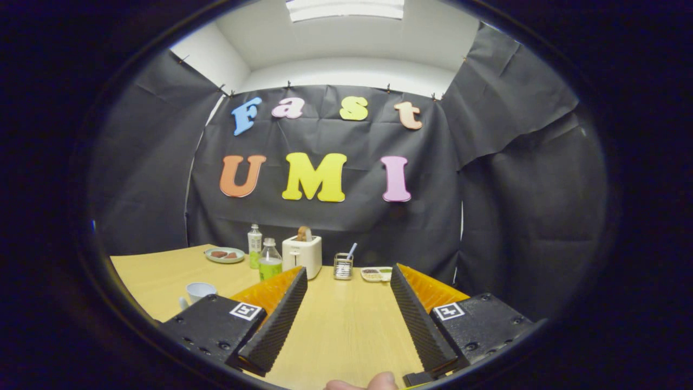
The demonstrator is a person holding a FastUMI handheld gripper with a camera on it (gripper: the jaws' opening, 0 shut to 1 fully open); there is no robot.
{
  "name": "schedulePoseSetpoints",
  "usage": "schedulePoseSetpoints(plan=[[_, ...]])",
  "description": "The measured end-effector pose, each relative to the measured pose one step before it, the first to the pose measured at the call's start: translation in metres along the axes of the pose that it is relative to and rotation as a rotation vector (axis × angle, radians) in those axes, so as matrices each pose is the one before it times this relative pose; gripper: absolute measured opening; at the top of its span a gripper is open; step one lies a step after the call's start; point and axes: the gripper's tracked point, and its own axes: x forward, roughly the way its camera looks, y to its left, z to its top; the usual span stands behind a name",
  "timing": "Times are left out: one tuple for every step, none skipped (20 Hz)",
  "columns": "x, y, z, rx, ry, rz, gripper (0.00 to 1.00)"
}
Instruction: Take the bottle from table, then pour the juice into the cup, finally place the bottle on the coaster
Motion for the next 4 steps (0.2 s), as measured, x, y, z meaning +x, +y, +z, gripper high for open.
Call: schedulePoseSetpoints(plan=[[-0.00302, -0.00367, 0.00087, -0.00553, -0.00901, -0.00406, 0.99], [-0.00245, -0.00362, 0.00236, -0.01072, -0.01078, -0.0057, 0.99], [-0.00377, -0.00193, 0.00377, -0.00247, -0.01232, -0.00245, 1.0], [-0.00209, -0.00093, 0.00353, 0.00143, -0.01141, 0.00205, 0.99]])
